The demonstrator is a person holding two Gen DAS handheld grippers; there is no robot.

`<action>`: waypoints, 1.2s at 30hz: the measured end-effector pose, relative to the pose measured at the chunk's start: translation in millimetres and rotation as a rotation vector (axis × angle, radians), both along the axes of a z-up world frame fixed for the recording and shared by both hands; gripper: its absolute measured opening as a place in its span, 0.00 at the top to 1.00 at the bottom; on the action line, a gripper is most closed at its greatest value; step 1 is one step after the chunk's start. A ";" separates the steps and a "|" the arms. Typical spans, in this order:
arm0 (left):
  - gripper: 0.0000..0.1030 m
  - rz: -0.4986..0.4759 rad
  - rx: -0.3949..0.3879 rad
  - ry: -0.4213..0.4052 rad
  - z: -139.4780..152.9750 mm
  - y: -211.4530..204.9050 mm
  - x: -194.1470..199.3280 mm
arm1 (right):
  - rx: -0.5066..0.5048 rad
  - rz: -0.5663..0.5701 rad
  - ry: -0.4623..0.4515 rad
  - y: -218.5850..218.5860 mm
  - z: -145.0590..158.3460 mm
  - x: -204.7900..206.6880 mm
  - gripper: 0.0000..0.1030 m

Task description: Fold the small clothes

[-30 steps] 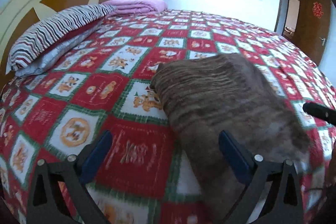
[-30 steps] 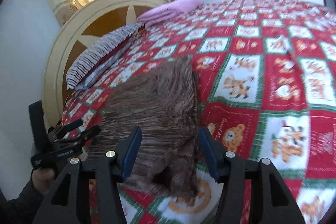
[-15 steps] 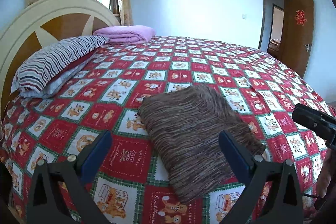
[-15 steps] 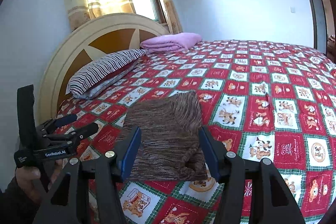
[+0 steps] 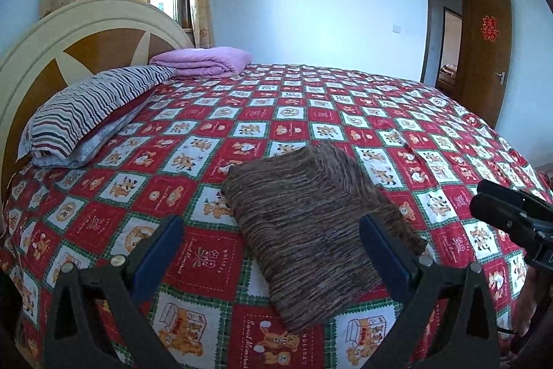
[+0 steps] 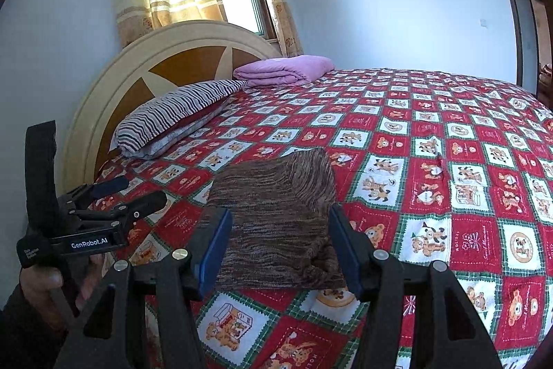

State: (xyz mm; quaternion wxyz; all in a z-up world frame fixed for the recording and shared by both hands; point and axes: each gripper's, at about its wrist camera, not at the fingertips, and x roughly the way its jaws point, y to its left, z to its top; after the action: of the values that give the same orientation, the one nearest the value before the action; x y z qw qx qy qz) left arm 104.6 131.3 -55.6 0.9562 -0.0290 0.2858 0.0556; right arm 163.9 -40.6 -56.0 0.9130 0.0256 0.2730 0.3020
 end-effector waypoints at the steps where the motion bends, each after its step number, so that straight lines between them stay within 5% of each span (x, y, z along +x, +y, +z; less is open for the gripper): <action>1: 0.00 -0.002 0.002 0.000 0.0 -1.1 -0.2 | 0.001 -0.002 0.001 -0.5 -0.2 -0.3 0.42; 36: 0.00 0.000 0.004 0.002 -0.6 -4.6 -0.6 | 0.000 -0.012 0.007 -1.3 -5.0 -4.2 0.42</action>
State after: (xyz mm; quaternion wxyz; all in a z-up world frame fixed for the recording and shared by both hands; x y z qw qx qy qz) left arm 104.0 126.7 -56.2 0.9560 -0.0270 0.2868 0.0560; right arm 159.7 -41.8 -61.0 0.9138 0.0283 0.2762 0.2963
